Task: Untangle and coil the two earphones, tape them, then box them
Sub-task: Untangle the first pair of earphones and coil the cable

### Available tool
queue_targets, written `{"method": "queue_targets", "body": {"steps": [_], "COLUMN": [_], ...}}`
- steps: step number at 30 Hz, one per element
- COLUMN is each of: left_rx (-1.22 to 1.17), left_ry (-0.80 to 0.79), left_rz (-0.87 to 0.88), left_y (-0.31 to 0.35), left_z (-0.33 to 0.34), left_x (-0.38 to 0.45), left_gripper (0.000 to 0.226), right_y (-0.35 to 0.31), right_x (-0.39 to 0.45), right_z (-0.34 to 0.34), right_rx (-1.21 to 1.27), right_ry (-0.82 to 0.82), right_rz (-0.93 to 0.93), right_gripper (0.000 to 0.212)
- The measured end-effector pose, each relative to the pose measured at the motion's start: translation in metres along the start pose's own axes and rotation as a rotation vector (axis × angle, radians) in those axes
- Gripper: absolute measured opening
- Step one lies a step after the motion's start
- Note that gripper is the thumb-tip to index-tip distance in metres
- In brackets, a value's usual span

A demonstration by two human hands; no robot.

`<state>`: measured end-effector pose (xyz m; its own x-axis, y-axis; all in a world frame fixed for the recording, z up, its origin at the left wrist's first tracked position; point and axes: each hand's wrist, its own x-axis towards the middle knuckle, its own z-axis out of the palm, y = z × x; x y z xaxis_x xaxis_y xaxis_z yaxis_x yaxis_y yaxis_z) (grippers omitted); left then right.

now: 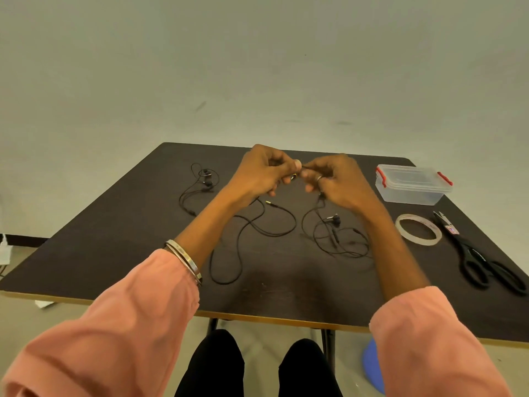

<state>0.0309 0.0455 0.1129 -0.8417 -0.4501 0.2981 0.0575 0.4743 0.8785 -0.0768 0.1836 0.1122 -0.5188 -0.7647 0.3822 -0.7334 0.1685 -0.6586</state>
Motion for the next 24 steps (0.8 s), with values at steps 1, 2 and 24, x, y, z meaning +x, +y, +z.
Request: {"method": "queue_targets", "body": {"steps": [1, 2, 24], "left_rx": [0.004, 0.006, -0.095], "left_ry": [-0.003, -0.005, 0.057], "left_rz": [-0.001, -0.009, 0.01], "left_y": [-0.001, -0.003, -0.006], "left_z": [-0.002, -0.005, 0.013], "left_x": [-0.001, -0.002, 0.003], "left_gripper": [0.021, 0.022, 0.022], "right_y": [0.002, 0.004, -0.005], "right_x": [0.0, 0.0, -0.02], "right_z": [-0.004, -0.009, -0.029], "right_rx": [0.048, 0.099, -0.183], "right_ry": [0.058, 0.125, -0.573], "right_rz": [0.007, 0.018, 0.061], "right_gripper": [0.014, 0.015, 0.12]}}
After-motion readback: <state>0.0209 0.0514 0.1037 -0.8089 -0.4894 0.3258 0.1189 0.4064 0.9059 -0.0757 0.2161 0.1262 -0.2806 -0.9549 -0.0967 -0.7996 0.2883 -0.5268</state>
